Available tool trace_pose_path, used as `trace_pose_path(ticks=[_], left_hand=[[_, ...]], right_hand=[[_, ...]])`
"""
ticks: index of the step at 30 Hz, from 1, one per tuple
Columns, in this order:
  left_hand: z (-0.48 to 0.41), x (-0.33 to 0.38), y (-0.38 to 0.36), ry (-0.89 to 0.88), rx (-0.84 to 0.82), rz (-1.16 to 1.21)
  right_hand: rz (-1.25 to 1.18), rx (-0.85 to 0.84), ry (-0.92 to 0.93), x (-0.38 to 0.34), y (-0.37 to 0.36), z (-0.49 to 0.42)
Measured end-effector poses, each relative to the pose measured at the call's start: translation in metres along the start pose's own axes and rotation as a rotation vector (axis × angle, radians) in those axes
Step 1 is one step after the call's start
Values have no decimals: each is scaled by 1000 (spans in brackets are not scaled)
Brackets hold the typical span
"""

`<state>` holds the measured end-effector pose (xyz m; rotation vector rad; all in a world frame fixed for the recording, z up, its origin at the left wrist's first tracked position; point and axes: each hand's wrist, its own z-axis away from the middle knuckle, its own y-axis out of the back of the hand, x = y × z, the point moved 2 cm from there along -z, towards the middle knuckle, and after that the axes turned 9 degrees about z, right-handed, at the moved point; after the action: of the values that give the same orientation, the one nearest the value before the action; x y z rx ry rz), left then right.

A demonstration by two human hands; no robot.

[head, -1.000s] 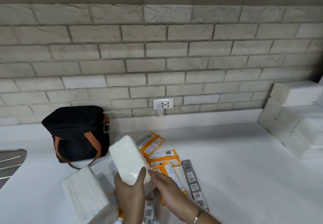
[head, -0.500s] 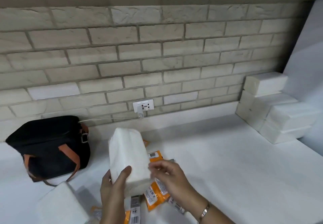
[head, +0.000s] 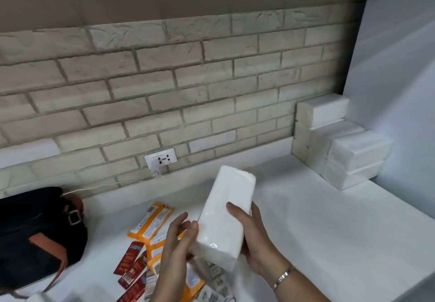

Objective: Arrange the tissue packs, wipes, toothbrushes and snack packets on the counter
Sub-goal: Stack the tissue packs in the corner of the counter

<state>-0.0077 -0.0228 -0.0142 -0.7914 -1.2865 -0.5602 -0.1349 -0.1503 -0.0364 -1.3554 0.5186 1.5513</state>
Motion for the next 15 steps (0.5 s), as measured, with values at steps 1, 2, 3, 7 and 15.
trace_pose_path(ticks=[1, 2, 3, 7, 15], left_hand=[[-1, -2, -9, -73, -25, -64], [-4, -9, -18, -146, -83, -155], [-8, -17, -31, -219, -143, -263], [-30, -43, -87, -453, -234, -632], [-65, -65, -193, -712, -167, -696]], right_hand=[[-6, 33, -4, -3, 11, -4], [-20, 62, -9, -7, 21, -7], [-39, 87, -14, -13, 32, -10], [-97, 177, -25, -36, 77, -20], [-142, 119, -32, -71, 149, -46]])
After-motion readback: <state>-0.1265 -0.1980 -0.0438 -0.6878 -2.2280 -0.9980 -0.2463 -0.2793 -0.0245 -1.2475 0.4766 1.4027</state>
